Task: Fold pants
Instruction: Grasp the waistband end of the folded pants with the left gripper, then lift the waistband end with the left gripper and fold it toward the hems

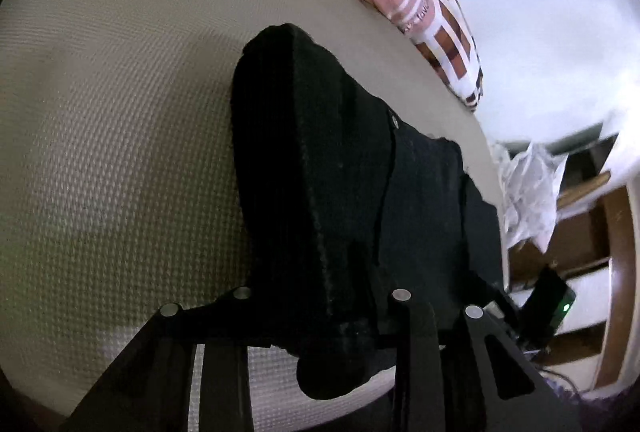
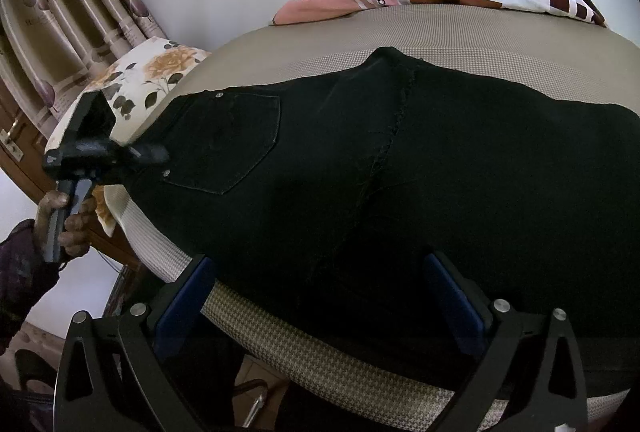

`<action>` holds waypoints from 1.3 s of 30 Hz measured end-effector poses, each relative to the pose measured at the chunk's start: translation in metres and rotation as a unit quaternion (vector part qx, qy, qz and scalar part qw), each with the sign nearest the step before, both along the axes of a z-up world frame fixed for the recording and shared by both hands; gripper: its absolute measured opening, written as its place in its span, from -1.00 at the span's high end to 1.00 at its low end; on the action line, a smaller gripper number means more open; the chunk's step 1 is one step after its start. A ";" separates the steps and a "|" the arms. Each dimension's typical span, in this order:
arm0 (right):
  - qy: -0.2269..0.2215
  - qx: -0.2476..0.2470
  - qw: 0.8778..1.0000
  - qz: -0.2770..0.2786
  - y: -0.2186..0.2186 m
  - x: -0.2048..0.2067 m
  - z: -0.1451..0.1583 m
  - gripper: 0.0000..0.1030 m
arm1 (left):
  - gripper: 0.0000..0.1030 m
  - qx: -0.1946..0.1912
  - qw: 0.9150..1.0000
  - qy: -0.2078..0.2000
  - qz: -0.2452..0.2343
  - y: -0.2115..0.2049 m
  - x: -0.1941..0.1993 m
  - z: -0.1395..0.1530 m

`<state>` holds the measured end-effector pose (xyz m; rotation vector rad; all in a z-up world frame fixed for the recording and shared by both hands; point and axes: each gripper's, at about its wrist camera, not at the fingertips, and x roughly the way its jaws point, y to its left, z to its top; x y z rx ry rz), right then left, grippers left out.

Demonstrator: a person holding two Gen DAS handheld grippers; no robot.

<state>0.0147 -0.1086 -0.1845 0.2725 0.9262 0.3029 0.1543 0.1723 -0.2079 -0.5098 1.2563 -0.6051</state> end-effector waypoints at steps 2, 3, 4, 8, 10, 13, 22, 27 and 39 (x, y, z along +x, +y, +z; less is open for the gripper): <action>0.000 0.000 1.000 0.000 0.000 0.000 0.000 -1.00 | 0.41 0.020 1.000 -0.016 -0.002 -0.006 -0.003 0.004; 0.000 -0.001 1.000 0.000 0.000 0.000 0.000 -1.00 | 0.42 0.025 0.999 -0.022 -0.002 -0.008 -0.005 0.006; 0.000 0.000 1.000 0.000 0.000 0.000 0.000 -1.00 | 0.43 0.028 0.999 -0.027 0.001 -0.008 -0.006 0.008; 0.000 0.000 1.000 0.000 -0.002 0.001 -0.001 -1.00 | 0.44 0.067 0.996 -0.062 0.016 -0.015 -0.017 0.020; 0.000 -0.001 1.000 0.000 -0.001 0.002 -0.001 -1.00 | 0.44 0.089 0.992 -0.086 0.020 -0.021 -0.023 0.029; -0.001 -0.002 1.000 0.001 -0.002 0.002 -0.001 -1.00 | 0.44 0.103 0.989 -0.102 0.029 -0.023 -0.029 0.038; -0.002 0.005 1.000 0.002 -0.005 0.005 -0.002 -1.00 | 0.44 0.152 0.979 -0.132 0.037 -0.033 -0.037 0.058; -0.003 0.008 1.000 0.001 -0.005 0.004 -0.002 -1.00 | 0.44 0.173 0.973 -0.149 0.039 -0.040 -0.043 0.068; -0.008 0.034 0.999 0.003 -0.010 0.002 -0.005 -1.00 | 0.43 0.200 0.963 -0.177 0.034 -0.060 -0.049 0.091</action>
